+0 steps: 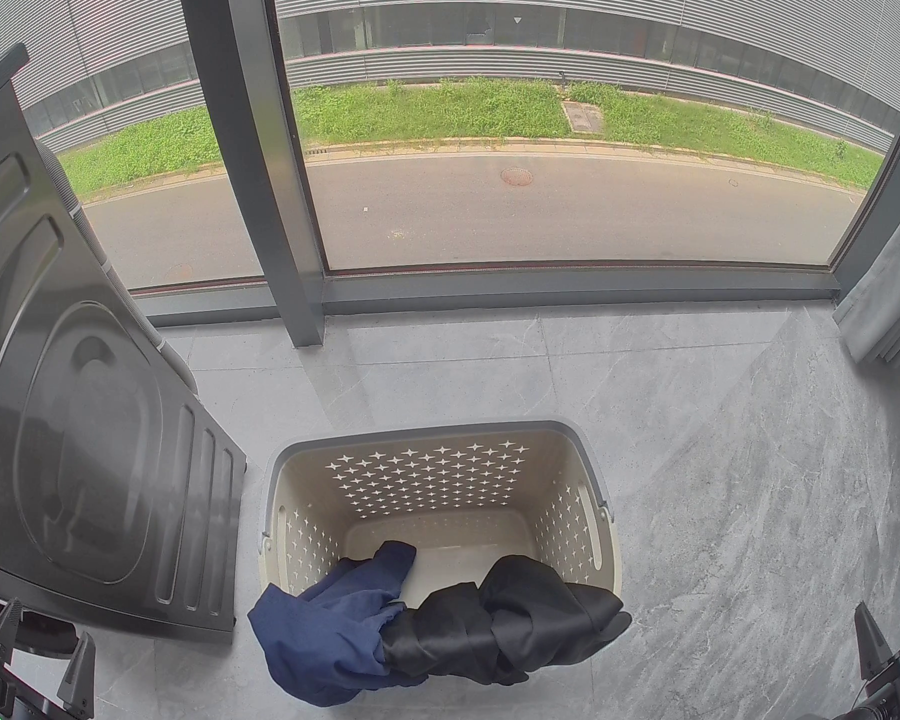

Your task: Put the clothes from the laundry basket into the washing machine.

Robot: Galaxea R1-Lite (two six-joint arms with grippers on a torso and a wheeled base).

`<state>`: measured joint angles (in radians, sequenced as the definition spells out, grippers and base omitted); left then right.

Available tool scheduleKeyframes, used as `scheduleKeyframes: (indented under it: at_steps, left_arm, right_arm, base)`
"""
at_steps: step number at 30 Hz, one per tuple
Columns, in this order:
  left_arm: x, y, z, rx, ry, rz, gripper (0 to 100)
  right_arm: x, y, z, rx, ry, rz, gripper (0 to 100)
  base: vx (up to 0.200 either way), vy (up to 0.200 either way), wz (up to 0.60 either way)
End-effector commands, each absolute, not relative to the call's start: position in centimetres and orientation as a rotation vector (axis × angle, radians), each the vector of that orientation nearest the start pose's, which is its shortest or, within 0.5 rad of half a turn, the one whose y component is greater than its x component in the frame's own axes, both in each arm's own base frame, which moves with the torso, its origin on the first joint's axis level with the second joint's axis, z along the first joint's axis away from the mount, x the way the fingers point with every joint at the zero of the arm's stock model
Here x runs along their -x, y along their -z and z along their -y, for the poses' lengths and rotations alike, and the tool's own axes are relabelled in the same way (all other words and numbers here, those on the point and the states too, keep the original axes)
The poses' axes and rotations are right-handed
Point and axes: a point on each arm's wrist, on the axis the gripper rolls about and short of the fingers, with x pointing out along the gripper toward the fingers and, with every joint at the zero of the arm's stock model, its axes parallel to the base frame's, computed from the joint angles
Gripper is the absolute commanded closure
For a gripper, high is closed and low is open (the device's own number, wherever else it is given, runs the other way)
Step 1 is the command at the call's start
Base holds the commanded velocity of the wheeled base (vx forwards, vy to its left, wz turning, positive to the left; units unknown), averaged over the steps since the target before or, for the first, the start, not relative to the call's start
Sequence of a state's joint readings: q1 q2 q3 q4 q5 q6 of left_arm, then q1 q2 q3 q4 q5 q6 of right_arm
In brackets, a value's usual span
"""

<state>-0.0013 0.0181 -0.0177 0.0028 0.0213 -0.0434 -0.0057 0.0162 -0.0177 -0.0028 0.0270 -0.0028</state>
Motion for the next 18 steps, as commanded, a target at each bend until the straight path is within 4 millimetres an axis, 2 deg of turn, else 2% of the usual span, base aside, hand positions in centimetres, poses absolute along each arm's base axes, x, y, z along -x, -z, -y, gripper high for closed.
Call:
scheduleKeyframes:
  at_steps: [1,7,18]
  left_arm:
    - [2.28,-7.56,-0.05,0.044,-0.02,-0.003,0]
    - [2.27,-7.57,-0.05,0.044,-0.02,-0.004,0]
    - [2.27,-7.57,-0.05,0.044,-0.02,-0.004,0]
  right_arm:
    - [2.23,-7.59,-0.07,0.003,-0.023,-0.003,0]
    - [2.23,-7.59,-0.08,0.003,-0.021,-0.003,0]
    - [2.23,-7.59,-0.08,0.003,-0.021,-0.003,0]
  base:
    - [0.0,0.0,0.0]
    - [0.2,0.0,0.0]
    - [0.0,0.0,0.0]
